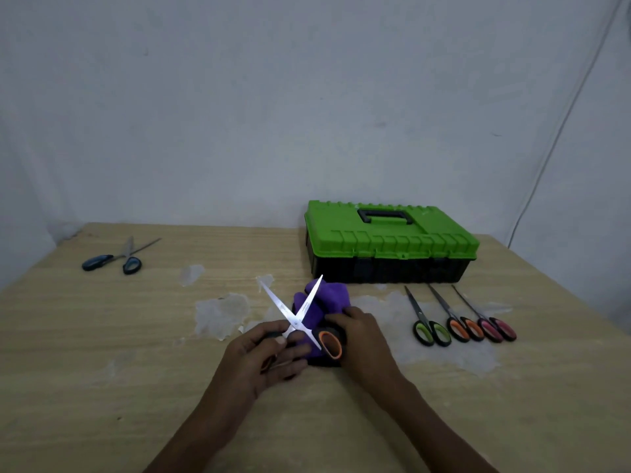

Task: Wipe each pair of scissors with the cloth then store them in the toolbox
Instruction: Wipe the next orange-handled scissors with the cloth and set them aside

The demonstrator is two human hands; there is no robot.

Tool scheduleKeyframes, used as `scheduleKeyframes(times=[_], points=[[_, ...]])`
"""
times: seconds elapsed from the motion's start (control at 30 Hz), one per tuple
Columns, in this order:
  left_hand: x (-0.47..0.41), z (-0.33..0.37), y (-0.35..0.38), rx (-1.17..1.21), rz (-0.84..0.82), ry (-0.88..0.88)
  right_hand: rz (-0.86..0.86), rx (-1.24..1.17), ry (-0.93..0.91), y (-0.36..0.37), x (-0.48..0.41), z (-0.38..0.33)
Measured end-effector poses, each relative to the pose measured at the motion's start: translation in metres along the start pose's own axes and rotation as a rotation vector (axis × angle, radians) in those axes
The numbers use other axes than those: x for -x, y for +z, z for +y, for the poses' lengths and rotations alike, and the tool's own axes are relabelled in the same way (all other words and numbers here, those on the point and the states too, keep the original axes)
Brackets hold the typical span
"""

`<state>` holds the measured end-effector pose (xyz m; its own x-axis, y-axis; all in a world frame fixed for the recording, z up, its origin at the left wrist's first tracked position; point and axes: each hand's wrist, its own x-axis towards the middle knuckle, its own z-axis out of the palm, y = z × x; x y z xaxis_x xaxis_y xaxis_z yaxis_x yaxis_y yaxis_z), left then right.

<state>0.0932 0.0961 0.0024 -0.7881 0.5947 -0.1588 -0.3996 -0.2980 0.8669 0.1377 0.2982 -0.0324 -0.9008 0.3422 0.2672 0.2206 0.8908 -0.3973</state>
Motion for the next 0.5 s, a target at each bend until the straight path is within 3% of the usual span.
scheduleKeyframes(times=[0.13,0.37,0.5], points=[[-0.005,0.004,0.003,0.063,0.043,0.028,-0.032,-0.124,-0.218,0.004,0.01,-0.019],[-0.013,0.011,0.013,0.003,0.045,0.064,-0.255,-0.594,-0.086,-0.05,0.016,-0.028],[-0.017,0.009,0.027,-0.066,0.041,0.081,-0.2,-0.622,-0.068,-0.058,0.025,-0.035]])
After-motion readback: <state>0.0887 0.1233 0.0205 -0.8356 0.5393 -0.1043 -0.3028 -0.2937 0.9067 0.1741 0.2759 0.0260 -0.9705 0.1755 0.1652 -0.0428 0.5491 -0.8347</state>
